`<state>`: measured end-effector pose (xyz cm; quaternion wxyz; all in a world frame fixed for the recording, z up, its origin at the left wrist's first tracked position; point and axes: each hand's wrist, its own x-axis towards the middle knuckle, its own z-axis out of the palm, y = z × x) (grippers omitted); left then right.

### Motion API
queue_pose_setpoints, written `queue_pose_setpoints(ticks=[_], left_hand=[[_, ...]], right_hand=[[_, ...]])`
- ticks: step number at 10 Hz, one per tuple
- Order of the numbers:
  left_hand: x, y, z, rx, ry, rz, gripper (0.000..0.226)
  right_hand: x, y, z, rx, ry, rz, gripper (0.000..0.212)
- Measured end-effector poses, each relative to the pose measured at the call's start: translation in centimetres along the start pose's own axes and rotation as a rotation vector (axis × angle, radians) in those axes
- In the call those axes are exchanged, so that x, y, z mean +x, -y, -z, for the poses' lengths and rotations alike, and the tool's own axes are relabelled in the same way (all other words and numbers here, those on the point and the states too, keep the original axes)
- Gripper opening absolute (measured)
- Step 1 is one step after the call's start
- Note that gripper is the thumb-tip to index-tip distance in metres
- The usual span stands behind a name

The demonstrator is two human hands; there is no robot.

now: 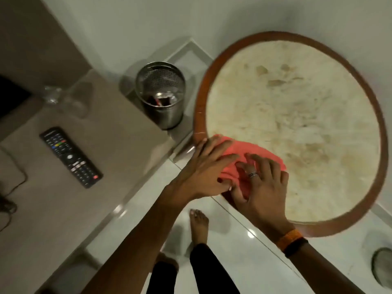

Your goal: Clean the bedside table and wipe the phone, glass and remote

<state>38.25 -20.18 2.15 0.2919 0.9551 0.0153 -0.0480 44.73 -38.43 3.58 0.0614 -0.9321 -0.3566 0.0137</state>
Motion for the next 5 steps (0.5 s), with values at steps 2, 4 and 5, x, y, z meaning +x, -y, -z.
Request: queue_pose_setpoints(ticks=[2, 4, 5], left_hand=[[2.6, 0.2, -4.0, 0.353, -0.096, -0.129, 0.057], [3.0, -0.3, -3.1, 0.341, -0.176, -0.124, 0.055], [2.8, -0.6, -1.2, 0.326, -0.321, -0.028, 0.057]], right_hand=[[-1.3, -3.2, -3.9, 0.000, 0.050, 0.023, 0.058], [-0.1, -2.6, -3.2, 0.140, -0.051, -0.047, 0.054], [1.8, -1.7, -1.5, 0.216, -0.115, -0.072, 0.051]])
